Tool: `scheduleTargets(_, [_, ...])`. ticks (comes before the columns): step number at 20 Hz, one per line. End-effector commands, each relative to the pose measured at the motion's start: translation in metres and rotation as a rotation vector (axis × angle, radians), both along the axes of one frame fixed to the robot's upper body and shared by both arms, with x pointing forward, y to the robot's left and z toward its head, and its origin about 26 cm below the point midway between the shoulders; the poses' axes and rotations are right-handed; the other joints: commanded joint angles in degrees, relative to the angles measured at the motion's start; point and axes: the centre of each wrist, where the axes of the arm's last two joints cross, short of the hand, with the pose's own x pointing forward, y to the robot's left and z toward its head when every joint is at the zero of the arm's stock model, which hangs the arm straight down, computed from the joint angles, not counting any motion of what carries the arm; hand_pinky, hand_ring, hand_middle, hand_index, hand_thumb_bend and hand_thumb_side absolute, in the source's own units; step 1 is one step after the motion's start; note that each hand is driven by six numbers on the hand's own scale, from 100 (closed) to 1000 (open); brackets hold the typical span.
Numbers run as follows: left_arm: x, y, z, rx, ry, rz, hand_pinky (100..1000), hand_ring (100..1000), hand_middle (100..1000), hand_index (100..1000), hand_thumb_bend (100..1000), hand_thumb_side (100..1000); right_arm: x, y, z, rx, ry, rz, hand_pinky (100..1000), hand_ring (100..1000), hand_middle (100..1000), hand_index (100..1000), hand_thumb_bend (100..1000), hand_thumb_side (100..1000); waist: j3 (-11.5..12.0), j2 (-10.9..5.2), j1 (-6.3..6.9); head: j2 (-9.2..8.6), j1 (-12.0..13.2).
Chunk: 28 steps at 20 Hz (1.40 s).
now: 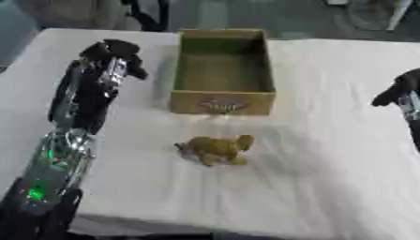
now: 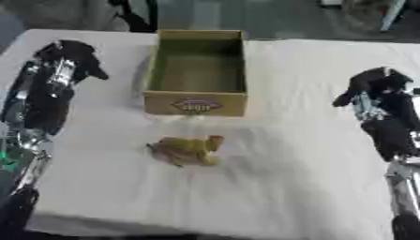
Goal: Pick up objects on the table and place them in the box.
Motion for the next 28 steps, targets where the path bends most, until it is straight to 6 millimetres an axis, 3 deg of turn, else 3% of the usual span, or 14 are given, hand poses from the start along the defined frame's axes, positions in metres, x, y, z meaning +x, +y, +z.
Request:
scheduleTargets(1, [-0.001,0.003,0.011,0.041,-0.041,-0.013,588,515,503,658,100,437,0.001,-0.003,0.008,-0.019,-0.023,0.001,451,406,282,506,100,165,0.0,-0.75,0.07,-0.2,0.1])
scheduleTargets(6, [-0.002,0.004,0.014,0.092,-0.054,-0.033,613,542,521,681,100,371,0.001,-0.004,0.008,-0.018,-0.025,-0.005,452,406,282,507,100,165,0.0,-0.77,0.07,0.0,0.1])
scheduleTargets(7, [-0.003,0.004,0.015,0.105,-0.057,-0.035,608,516,510,688,100,328,0.001,-0.004,0.008,-0.018,-0.024,-0.005,452,406,282,507,100,165,0.0,-0.78,0.07,0.04,0.2])
scheduleTargets(9, [-0.003,0.006,0.017,0.141,-0.072,-0.037,618,533,533,685,100,128,0.001,-0.004,0.008,-0.019,-0.024,-0.005,451,406,281,506,100,164,0.0,-0.81,0.08,0.07,0.2])
scheduleTargets(10, [-0.002,0.007,0.019,0.172,-0.087,-0.038,633,549,550,694,100,100,0.001,-0.004,0.008,-0.019,-0.024,-0.005,451,406,281,506,100,164,0.0,-0.83,0.08,0.08,0.2])
scheduleTargets(12, [-0.002,0.008,0.022,0.255,-0.121,-0.053,645,550,561,705,107,100,0.001,-0.004,0.008,-0.018,-0.024,-0.007,451,406,281,506,100,163,0.0,-0.88,0.1,0.09,0.2])
scheduleTargets(15, [-0.001,0.012,0.026,0.401,-0.145,-0.064,666,567,584,733,271,100,0.001,-0.004,0.008,-0.018,-0.023,-0.008,452,405,281,506,100,163,-0.1,-1.02,0.19,0.14,0.3])
scheduleTargets(18, [-0.001,0.014,0.028,0.493,-0.149,-0.07,666,567,584,733,271,100,0.001,-0.004,0.008,-0.017,-0.023,-0.007,452,405,281,506,100,163,-0.1,-1.05,0.22,0.14,0.3])
scheduleTargets(19, [-0.001,0.015,0.03,0.543,-0.145,-0.082,684,622,635,780,438,110,0.001,-0.004,0.008,-0.018,-0.024,-0.006,452,405,281,506,100,162,-0.2,-1.1,0.31,0.17,0.4])
scheduleTargets(20, [-0.001,0.015,0.031,0.617,-0.138,-0.1,684,623,637,781,449,117,0.001,-0.003,0.008,-0.018,-0.024,-0.005,452,405,281,506,100,162,-0.3,-1.14,0.36,0.2,0.4])
scheduleTargets(21, [0.0,0.015,0.033,0.675,-0.133,-0.111,675,620,647,789,529,176,0.001,-0.003,0.008,-0.018,-0.024,-0.005,452,405,281,506,100,161,-0.3,-1.19,0.4,0.26,0.4])
scheduleTargets(23, [0.001,0.014,0.037,0.768,-0.128,-0.12,671,618,655,792,600,215,0.001,-0.004,0.008,-0.019,-0.023,-0.005,452,405,281,506,100,161,-0.5,-1.27,0.44,0.33,0.4])
scheduleTargets(28, [0.004,0.0,0.041,0.899,-0.113,-0.156,670,622,663,798,632,252,0.001,-0.004,0.006,-0.02,-0.019,-0.006,451,405,280,506,100,163,-0.7,-1.34,0.32,0.35,0.5])
